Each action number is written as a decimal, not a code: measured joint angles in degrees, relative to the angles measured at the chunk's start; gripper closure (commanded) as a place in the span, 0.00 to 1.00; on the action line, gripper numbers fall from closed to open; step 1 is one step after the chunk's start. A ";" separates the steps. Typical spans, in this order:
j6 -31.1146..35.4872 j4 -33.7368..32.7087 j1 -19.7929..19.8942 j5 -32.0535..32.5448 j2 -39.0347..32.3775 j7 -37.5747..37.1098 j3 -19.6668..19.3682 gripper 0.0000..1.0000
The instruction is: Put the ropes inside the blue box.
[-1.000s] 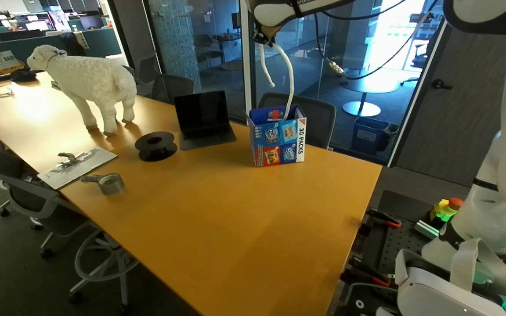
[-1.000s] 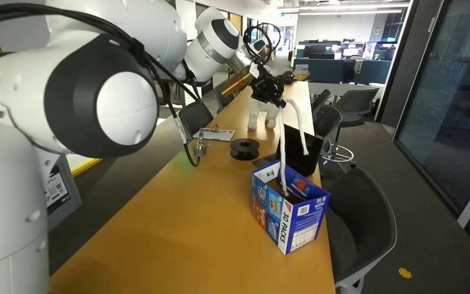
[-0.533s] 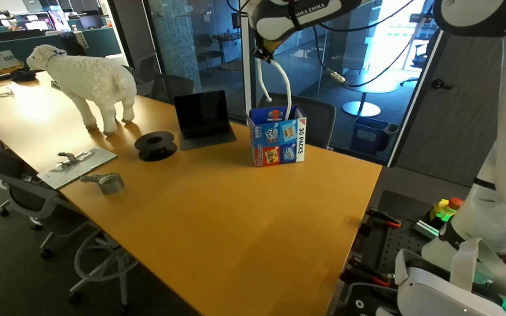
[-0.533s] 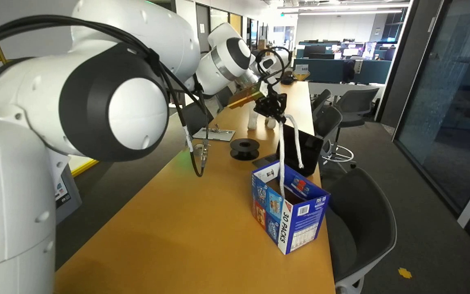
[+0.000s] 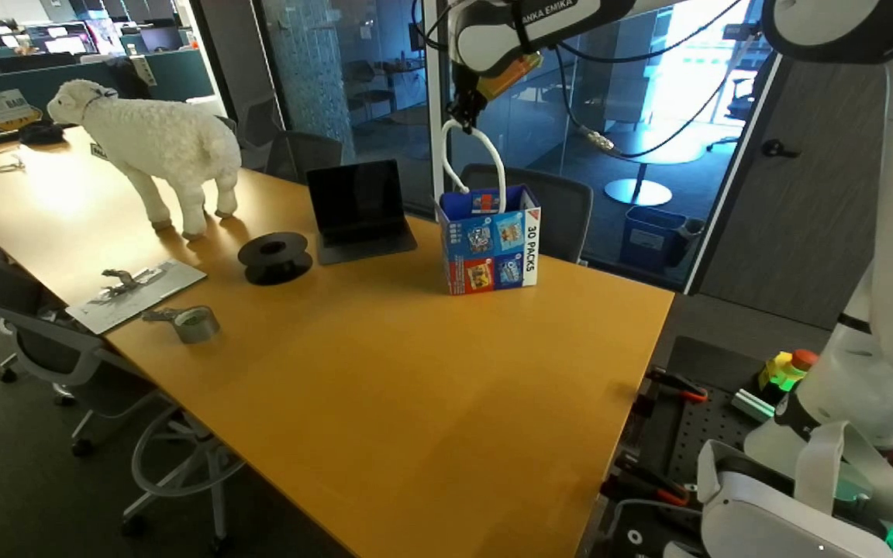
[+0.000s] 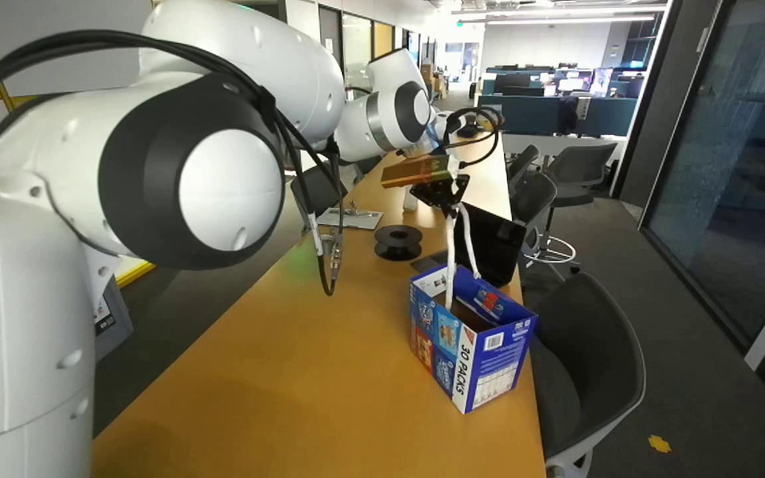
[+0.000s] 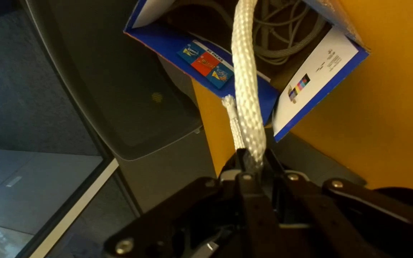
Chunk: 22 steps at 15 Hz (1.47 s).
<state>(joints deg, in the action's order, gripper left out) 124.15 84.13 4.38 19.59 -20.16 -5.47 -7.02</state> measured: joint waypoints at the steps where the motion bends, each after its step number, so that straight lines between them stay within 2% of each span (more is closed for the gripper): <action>1: 0.03 0.26 0.27 -1.51 0.03 1.89 0.04 0.92; 12: 0.09 0.62 5.48 -18.29 2.65 22.35 1.83 0.92; 16: -0.27 1.12 6.65 -20.79 3.20 27.11 1.85 0.92; 22: -0.71 4.58 6.70 -20.89 2.91 31.04 2.90 0.92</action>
<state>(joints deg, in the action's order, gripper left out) 123.44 88.71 11.08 -1.30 -17.25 25.58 -4.13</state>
